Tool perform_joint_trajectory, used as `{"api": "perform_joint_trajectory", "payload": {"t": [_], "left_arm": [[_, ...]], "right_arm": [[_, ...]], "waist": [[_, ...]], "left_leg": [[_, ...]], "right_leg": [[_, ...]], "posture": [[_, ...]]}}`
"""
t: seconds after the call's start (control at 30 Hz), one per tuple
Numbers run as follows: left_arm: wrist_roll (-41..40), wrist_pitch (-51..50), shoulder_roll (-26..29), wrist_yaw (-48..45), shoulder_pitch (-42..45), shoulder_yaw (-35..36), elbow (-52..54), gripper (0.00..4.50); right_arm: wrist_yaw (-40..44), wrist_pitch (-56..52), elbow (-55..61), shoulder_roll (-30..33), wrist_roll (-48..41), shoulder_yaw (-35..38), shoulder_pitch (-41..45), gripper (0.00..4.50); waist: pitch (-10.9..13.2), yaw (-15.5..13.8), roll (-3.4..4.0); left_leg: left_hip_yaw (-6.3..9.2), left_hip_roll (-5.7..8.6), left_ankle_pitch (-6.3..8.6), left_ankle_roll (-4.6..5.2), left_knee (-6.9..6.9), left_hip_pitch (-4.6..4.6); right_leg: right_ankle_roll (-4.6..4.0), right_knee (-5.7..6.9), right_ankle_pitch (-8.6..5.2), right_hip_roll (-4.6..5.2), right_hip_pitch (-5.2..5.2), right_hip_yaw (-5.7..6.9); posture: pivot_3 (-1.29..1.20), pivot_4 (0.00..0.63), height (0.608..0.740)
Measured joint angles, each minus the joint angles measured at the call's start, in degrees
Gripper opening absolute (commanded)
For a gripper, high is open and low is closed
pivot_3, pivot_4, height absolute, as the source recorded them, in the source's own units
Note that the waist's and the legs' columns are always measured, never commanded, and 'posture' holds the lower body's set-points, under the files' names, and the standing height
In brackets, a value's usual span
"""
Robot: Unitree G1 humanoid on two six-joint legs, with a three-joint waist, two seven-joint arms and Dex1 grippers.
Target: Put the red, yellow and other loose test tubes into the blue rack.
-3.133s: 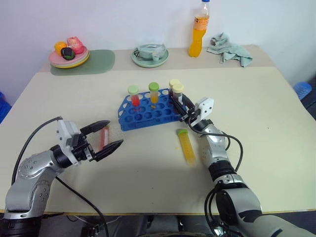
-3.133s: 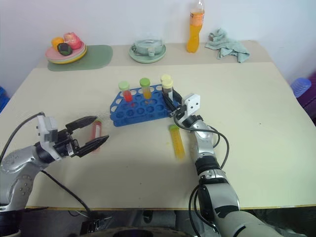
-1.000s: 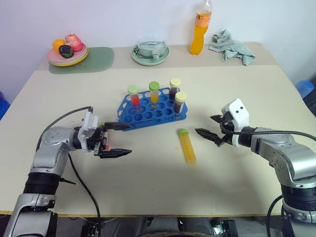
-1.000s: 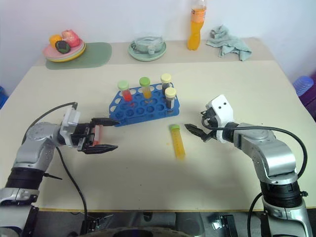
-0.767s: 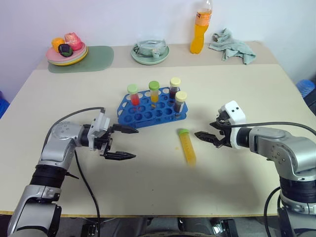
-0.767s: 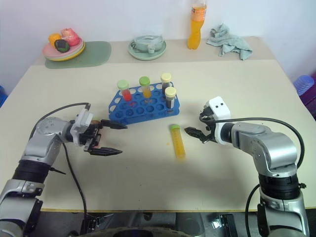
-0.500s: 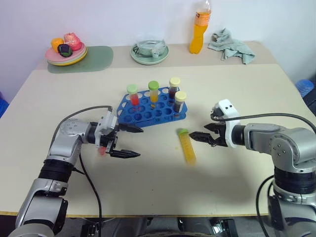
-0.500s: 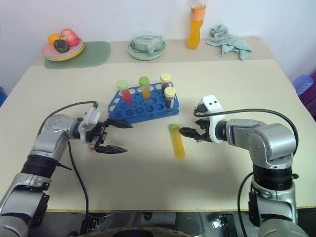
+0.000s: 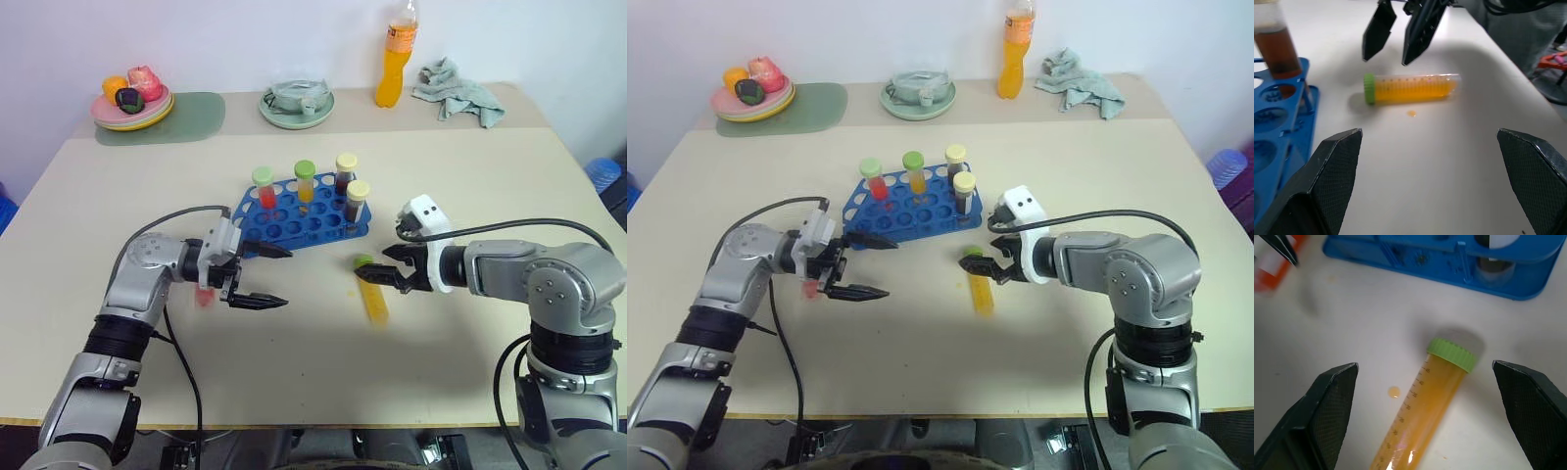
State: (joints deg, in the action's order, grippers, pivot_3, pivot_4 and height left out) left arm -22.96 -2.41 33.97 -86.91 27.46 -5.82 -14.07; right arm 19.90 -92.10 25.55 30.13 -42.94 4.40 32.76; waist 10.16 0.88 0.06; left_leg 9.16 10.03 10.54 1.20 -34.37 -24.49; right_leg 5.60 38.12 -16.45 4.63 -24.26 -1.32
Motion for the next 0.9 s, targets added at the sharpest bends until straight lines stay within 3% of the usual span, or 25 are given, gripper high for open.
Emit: {"api": "perform_joint_trajectory", "payload": {"t": [0.43, 0.87, 0.9], "left_arm": [[-0.15, 0.42, 0.89, 1.77, -1.77, 0.83, 1.53, 4.5], [-0.22, -1.08, 0.74, 4.27, -2.49, 1.02, 4.88, 4.5], [-0.23, -1.14, 0.71, 4.52, -2.48, 1.01, 5.06, 4.5]], "right_arm": [[-4.26, 0.07, 0.0, -1.62, 3.89, -8.39, 1.09, 4.46], [-2.83, 6.22, 0.01, 6.94, 12.15, -19.08, 1.45, 4.46], [-2.58, 6.58, 0.01, 6.97, 12.6, -19.65, 1.52, 3.96]], "waist": [[-0.01, -0.09, -0.01], [-0.01, -0.16, -0.01], [-0.01, -0.15, -0.01]], "left_leg": [[0.0, 0.0, 0.0, 0.0, -0.18, 0.0], [-0.01, 0.0, 0.06, 0.08, -0.54, -0.01], [0.0, 0.0, 0.06, 0.08, -0.54, -0.01]], "right_leg": [[0.04, 0.03, 0.05, -0.03, 0.07, 0.01], [0.11, 0.05, 0.11, -0.05, 0.17, 0.04], [0.11, 0.05, 0.11, -0.05, 0.17, 0.04]], "posture": [[0.0, 0.15, 0.74], [0.0, 0.15, 0.74], [0.0, 0.15, 0.74]]}}
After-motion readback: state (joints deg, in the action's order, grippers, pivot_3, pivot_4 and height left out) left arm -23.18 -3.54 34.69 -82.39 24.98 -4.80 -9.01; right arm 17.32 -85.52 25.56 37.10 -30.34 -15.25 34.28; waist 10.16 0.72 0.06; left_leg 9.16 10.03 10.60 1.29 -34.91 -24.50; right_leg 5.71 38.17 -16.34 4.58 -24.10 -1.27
